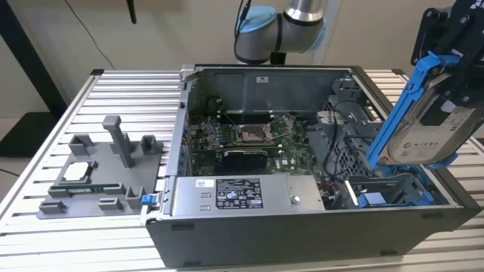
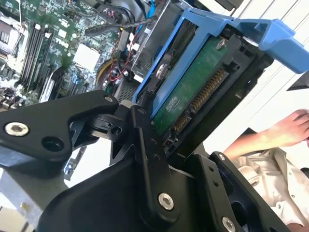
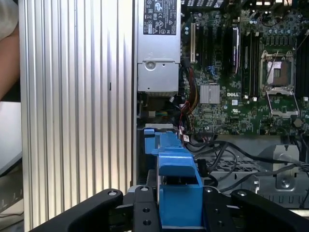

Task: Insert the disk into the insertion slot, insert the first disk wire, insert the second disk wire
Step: 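Insert the disk into the insertion slot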

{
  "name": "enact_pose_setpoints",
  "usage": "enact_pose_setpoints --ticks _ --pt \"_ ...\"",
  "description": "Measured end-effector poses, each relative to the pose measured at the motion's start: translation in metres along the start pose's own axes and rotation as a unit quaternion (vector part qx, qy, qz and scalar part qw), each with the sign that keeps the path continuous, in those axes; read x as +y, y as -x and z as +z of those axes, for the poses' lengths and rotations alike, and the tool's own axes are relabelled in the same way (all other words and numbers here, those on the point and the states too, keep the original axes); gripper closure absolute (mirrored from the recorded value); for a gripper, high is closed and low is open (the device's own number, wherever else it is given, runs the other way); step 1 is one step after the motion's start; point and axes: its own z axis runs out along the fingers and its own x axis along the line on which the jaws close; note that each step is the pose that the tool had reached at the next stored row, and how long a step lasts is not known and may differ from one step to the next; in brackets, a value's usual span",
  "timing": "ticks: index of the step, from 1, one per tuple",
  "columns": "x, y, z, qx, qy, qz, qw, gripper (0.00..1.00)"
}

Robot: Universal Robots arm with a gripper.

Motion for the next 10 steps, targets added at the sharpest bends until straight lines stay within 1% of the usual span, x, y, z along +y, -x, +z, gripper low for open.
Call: enact_pose_setpoints --ticks 10 --pt "-0.0001 0.0 0.003 0.0 0.0 0.0 1.0 1.0"
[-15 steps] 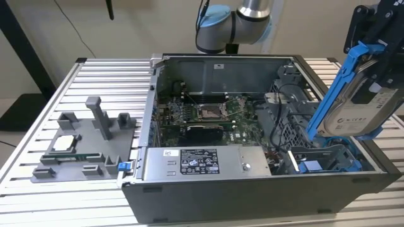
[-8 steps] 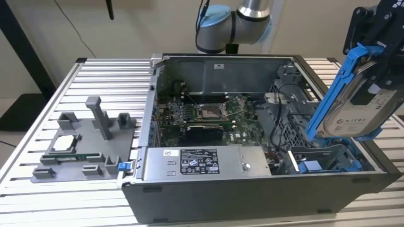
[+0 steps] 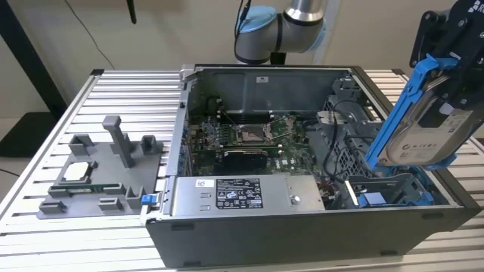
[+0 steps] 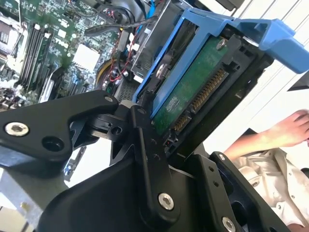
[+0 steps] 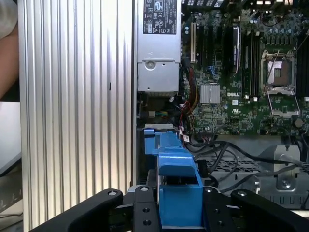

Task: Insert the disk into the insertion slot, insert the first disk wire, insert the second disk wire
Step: 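Insert the disk into the insertion slot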

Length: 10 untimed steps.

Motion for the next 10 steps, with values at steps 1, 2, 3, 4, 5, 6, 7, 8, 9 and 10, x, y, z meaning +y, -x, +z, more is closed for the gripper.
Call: enact_pose_setpoints --ticks 1,2,3,4,5,6,7,8,9,10 --pt "0.0 0.0 0.0004 0.0 0.0 0.0 1.0 1.0" --pt "0.0 0.0 0.0009 0.0 0.0 0.0 1.0 1.0" --pt "-0.0001 0.0 0.0013 0.0 0.0 0.0 1.0 1.0" --pt "-0.0001 0.0 0.0018 0.0 0.0 0.0 1.0 1.0" --pt "-0.0001 0.0 0.0022 0.0 0.0 0.0 1.0 1.0" --pt "-0.0001 0.0 0.0026 0.0 0.0 0.0 1.0 1.0" --pt "-0.0001 0.0 0.0031 0.0 0.0 0.0 1.0 1.0" --pt "-0.0001 0.0 0.0035 0.0 0.0 0.0 1.0 1.0" --pt "-0.0002 0.0 0.0039 0.0 0.0 0.0 1.0 1.0" --pt "-0.0002 0.0 0.0045 0.0 0.0 0.0 1.0 1.0"
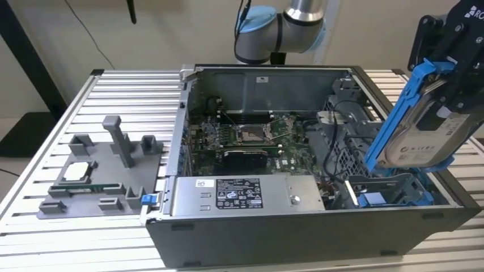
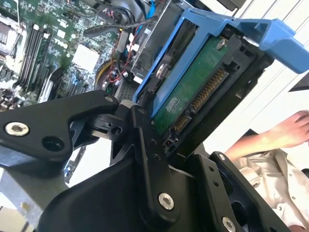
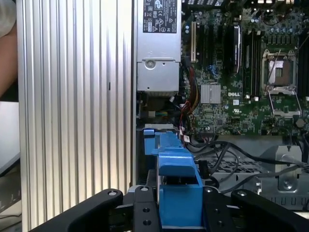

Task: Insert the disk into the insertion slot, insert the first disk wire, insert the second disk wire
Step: 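Insert the disk into the insertion slot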

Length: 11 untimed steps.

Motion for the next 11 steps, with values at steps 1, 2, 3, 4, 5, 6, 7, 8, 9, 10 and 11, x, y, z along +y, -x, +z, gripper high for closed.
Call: enact_pose_setpoints --ticks 1,2,3,4,5,6,7,8,9,10,11 --pt "0.0 0.0 0.0005 0.0 0.0 0.0 1.0 1.0" --pt "0.0 0.0 0.001 0.0 0.0 0.0 1.0 1.0" --pt "-0.0001 0.0 0.0014 0.0 0.0 0.0 1.0 1.0" --pt "-0.0001 0.0 0.0018 0.0 0.0 0.0 1.0 1.0" --pt "-0.0001 0.0 0.0023 -0.0001 0.0 0.0 1.0 1.0" --pt "-0.0001 0.0 0.0026 -0.0001 0.0 0.0 1.0 1.0" --pt "-0.0001 0.0 0.0027 0.0 0.0 0.0 1.0 1.0" --pt "-0.0001 0.0 0.0027 0.0001 0.0 0.0 1.0 1.0" --pt "-0.0001 0.0 0.0028 0.0 0.0 0.0 1.0 1.0" --pt "-0.0001 0.0 0.0028 0.0 0.0 0.0 1.0 1.0" --pt "-0.0001 0.0 0.0028 0.0 0.0 0.0 1.0 1.0"
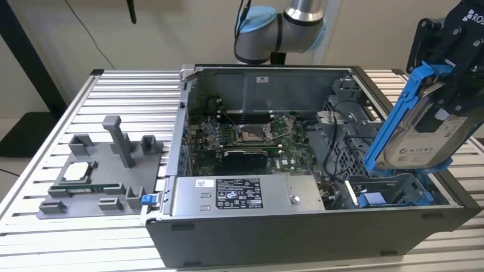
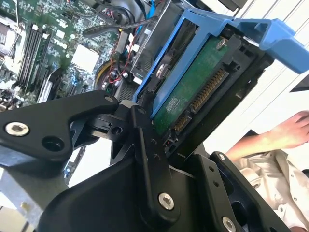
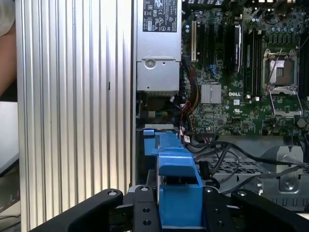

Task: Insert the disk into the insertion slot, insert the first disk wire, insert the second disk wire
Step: 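Insert the disk into the insertion slot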

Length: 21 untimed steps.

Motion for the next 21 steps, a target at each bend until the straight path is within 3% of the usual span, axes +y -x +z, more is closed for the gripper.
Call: enact_pose_setpoints --ticks 6,12,15,18,21 --pt "-0.0001 0.0 0.0014 0.0 0.0 0.0 1.0 1.0" --pt "-0.0003 0.0 0.008 -0.0002 0.0 0.0 1.0 1.0" --pt "-0.0004 0.0 0.0134 -0.002 0.0 0.0 1.0 1.0" --pt "-0.0005 0.0 0.0182 -0.0061 0.0001 0.0 1.0 1.0" --pt "-0.0007 0.0 0.0223 -0.0069 0.0001 0.0 1.0 1.0"
